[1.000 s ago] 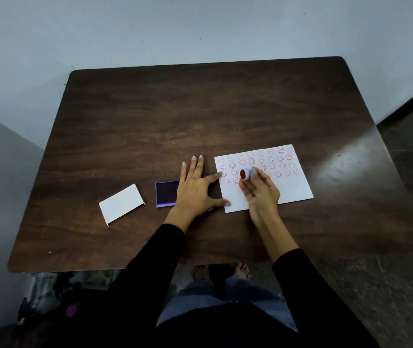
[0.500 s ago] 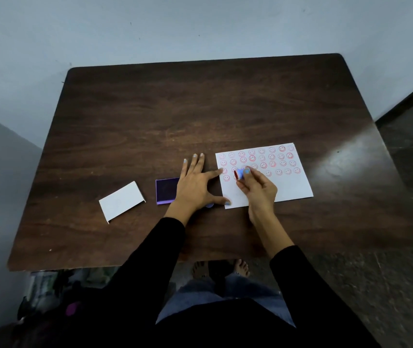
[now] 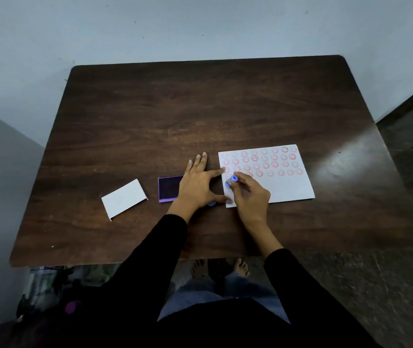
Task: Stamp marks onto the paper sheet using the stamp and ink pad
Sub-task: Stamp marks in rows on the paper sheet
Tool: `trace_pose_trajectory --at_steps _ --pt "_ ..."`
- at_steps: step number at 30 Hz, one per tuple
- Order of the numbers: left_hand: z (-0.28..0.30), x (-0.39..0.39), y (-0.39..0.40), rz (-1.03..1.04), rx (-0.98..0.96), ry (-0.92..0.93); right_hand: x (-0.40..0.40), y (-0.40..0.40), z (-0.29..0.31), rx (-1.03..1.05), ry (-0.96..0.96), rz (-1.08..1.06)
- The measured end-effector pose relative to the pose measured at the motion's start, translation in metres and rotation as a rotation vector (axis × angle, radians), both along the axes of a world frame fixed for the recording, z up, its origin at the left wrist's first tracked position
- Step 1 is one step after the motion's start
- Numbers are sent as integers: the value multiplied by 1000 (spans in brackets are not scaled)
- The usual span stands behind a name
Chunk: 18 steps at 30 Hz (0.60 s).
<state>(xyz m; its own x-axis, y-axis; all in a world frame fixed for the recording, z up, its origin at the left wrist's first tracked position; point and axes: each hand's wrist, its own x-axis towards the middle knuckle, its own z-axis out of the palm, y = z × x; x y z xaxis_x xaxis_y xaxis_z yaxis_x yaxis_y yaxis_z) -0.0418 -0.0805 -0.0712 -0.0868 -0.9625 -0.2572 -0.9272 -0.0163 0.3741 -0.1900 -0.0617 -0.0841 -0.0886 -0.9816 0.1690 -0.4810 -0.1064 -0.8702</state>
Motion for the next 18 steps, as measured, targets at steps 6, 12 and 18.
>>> trace_pose_trajectory --at_steps 6,12,18 --pt "0 0 0 3 10 20 3 3 -2 -53 165 58" --pt "-1 1 -2 -1 11 15 3 2 -3 -63 282 102" --pt "-1 0 -2 -1 13 12 3 -1 1 -94 261 109"
